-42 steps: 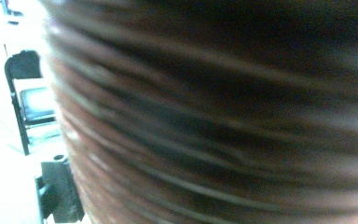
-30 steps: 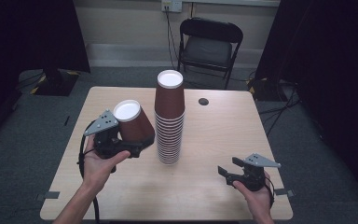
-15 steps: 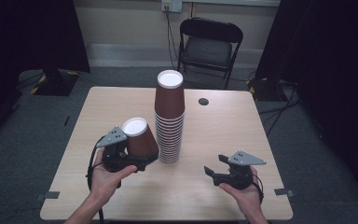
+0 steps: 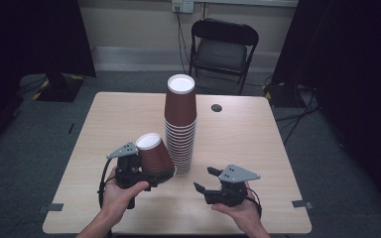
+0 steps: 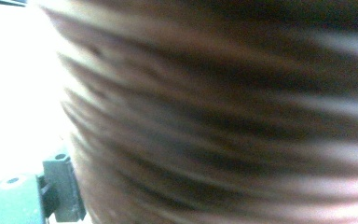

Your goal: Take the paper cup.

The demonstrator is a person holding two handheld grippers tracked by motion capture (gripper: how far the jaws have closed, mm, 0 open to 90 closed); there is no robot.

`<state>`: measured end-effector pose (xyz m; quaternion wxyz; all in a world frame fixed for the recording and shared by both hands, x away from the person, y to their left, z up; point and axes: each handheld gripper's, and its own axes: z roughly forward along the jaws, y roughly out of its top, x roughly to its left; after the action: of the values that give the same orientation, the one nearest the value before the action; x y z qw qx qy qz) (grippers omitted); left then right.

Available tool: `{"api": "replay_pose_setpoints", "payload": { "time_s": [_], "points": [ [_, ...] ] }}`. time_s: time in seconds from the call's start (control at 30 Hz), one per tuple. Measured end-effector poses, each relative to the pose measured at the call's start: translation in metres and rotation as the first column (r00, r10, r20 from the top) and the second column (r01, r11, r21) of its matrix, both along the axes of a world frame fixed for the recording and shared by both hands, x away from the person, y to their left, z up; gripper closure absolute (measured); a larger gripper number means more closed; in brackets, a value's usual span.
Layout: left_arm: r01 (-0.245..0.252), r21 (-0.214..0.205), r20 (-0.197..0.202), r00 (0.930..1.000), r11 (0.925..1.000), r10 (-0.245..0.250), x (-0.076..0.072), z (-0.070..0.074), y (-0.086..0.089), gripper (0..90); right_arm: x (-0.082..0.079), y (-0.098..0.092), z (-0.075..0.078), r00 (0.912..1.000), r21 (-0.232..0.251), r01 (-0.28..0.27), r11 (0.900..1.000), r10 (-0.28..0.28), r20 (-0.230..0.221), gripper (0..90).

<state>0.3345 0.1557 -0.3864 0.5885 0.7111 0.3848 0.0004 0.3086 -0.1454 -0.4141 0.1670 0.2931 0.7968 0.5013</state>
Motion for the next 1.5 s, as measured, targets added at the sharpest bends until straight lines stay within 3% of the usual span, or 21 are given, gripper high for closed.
{"api": "replay_pose_setpoints", "payload": {
  "time_s": [0.23, 0.27, 0.3, 0.37, 0.43, 0.57, 0.7, 0.73, 0.77, 0.93, 1.03, 1.13, 1.17, 1.4, 1.5],
  "points": [
    [0.028, -0.077, -0.069, 0.9971, 0.9967, -0.034, 0.0, -0.002, 0.0, 10.8, -0.005, 0.02, 0.005, 0.9972, -0.002, -0.065, 0.9979, 0.065, 0.037, 42.0],
    [0.041, -0.1, -0.094, 0.9943, 0.9941, -0.05, 0.0, -0.003, -0.001, 10.8, -0.006, 0.026, 0.007, 0.9949, 0.004, -0.074, 0.9972, 0.074, 0.07, 43.2],
    [0.041, -0.1, -0.094, 0.9943, 0.9941, -0.05, 0.0, -0.003, -0.001, 10.8, -0.006, 0.026, 0.007, 0.9949, 0.004, -0.074, 0.9972, 0.074, 0.07, 43.2],
    [0.051, -0.122, -0.122, 0.9904, 0.9913, -0.066, 0.0, -0.004, -0.002, 10.9, -0.009, 0.034, 0.01, 0.9877, 0.016, -0.089, 0.9959, 0.086, 0.131, 44.5],
    [0.054, -0.132, -0.13, 0.989, 0.9898, -0.071, 0.0, -0.005, -0.003, 10.9, -0.01, 0.035, 0.01, 0.9858, 0.017, -0.09, 0.9957, 0.087, 0.144, 45.8],
    [0.059, -0.165, -0.161, 0.9833, 0.9845, -0.086, 0.0, -0.006, -0.004, 11.0, -0.011, 0.041, 0.011, 0.9725, 0.044, -0.094, 0.9946, 0.082, 0.218, 52.0],
    [0.064, -0.171, -0.17, 0.981, 0.9831, -0.094, 0.0, -0.007, -0.005, 11.2, -0.011, 0.044, 0.013, 0.9639, 0.064, -0.096, 0.9934, 0.076, 0.255, 54.2],
    [0.062, -0.177, -0.18, 0.9792, 0.9822, -0.094, 0.001, -0.009, -0.006, 11.2, -0.011, 0.046, 0.013, 0.9507, 0.069, -0.1, 0.9925, 0.075, 0.301, 55.9],
    [0.062, -0.177, -0.18, 0.9792, 0.9822, -0.094, 0.001, -0.009, -0.006, 11.3, -0.011, 0.046, 0.013, 0.9507, 0.069, -0.1, 0.9925, 0.075, 0.301, 55.9],
    [0.067, -0.211, -0.199, 0.9739, 0.9752, -0.11, 0.001, -0.009, -0.005, 11.5, -0.01, 0.054, 0.011, 0.9311, 0.083, -0.111, 0.9903, 0.075, 0.357, 59.8],
    [0.07, -0.225, -0.205, 0.9716, 0.9719, -0.118, 0.001, -0.009, -0.006, 11.6, -0.008, 0.056, 0.011, 0.9283, 0.091, -0.111, 0.9896, 0.071, 0.365, 59.9],
    [0.083, -0.222, -0.198, 0.9718, 0.9716, -0.128, -0.001, -0.007, -0.009, 11.6, -0.005, 0.062, 0.011, 0.9153, 0.114, -0.114, 0.9869, 0.06, 0.398, 61.2],
    [0.084, -0.232, -0.202, 0.9704, 0.9691, -0.132, -0.002, -0.006, -0.01, 11.6, -0.005, 0.062, 0.011, 0.9153, 0.114, -0.114, 0.9869, 0.06, 0.398, 61.2],
    [0.101, -0.266, -0.197, 0.9678, 0.9586, -0.157, -0.006, -0.002, -0.015, 11.5, -0.001, 0.07, 0.012, 0.894, 0.161, -0.105, 0.9813, 0.022, 0.447, 62.9],
    [0.099, -0.274, -0.2, 0.9671, 0.9566, -0.157, -0.007, -0.002, -0.015, 11.3, 0.0, 0.071, 0.012, 0.8944, 0.175, -0.099, 0.9796, 0.01, 0.447, 65.8]
  ]
}}
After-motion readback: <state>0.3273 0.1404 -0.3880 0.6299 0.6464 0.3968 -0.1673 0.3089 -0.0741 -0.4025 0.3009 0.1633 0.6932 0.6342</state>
